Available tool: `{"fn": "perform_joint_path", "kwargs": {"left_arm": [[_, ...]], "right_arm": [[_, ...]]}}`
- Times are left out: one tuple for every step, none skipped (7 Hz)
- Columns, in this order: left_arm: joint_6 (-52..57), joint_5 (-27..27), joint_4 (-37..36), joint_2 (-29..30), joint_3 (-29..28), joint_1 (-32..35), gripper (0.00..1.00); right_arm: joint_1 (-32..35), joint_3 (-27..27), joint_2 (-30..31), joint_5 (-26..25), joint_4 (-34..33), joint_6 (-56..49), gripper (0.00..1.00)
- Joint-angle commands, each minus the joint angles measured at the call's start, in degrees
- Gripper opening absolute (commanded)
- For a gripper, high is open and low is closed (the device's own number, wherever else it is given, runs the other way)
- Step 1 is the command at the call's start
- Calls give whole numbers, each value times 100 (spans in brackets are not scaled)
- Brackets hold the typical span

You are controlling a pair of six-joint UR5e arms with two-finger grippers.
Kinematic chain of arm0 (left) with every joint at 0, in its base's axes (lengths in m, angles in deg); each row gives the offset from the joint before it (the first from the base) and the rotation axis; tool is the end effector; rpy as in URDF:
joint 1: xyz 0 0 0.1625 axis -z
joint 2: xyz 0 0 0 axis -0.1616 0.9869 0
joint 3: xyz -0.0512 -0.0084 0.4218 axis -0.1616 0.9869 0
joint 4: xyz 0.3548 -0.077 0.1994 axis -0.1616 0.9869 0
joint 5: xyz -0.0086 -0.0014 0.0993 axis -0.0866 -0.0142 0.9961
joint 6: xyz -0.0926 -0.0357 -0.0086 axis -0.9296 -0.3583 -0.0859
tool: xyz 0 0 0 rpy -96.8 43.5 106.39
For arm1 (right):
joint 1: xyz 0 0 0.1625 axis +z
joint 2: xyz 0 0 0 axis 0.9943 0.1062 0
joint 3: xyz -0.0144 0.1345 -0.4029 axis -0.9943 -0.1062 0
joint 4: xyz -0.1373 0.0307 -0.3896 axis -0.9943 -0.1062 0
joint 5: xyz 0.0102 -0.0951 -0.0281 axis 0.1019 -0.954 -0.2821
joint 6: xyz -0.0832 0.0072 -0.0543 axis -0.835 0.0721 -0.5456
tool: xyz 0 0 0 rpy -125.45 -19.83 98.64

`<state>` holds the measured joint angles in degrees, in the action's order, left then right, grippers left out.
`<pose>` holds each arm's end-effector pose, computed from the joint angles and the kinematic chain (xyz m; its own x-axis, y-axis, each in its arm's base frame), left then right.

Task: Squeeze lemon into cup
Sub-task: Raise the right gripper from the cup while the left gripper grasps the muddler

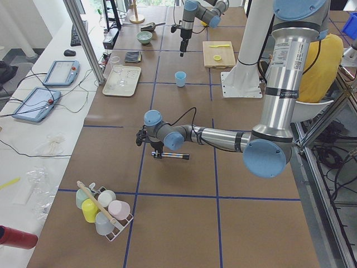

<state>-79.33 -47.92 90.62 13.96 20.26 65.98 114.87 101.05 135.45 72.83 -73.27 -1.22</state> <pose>0.2504 -0.5166 0.5795 0.6963 0.1195 -0.7077 -0.0760 0.9928 0.0929 -0.4425 -0.3861 0.2192 0.5042 0.1974 0.8407 -0.2306 0.9690 -0.0892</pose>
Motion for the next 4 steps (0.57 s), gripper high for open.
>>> {"fn": "perform_joint_path", "kwargs": {"left_arm": [[551,14,-31,-19,1106,18,0],[537,93,-309,51,1695,-16,0],[537,120,-556,495,1944,-147,0],[537,477,-558,830,2208,-488,0]], "right_arm": [[119,20,7,70,0,-11,100],[190,99,51,62,0,-11,100],[199,108,60,27,0,-2,100],[252,195,138,35,0,7,100]]}}
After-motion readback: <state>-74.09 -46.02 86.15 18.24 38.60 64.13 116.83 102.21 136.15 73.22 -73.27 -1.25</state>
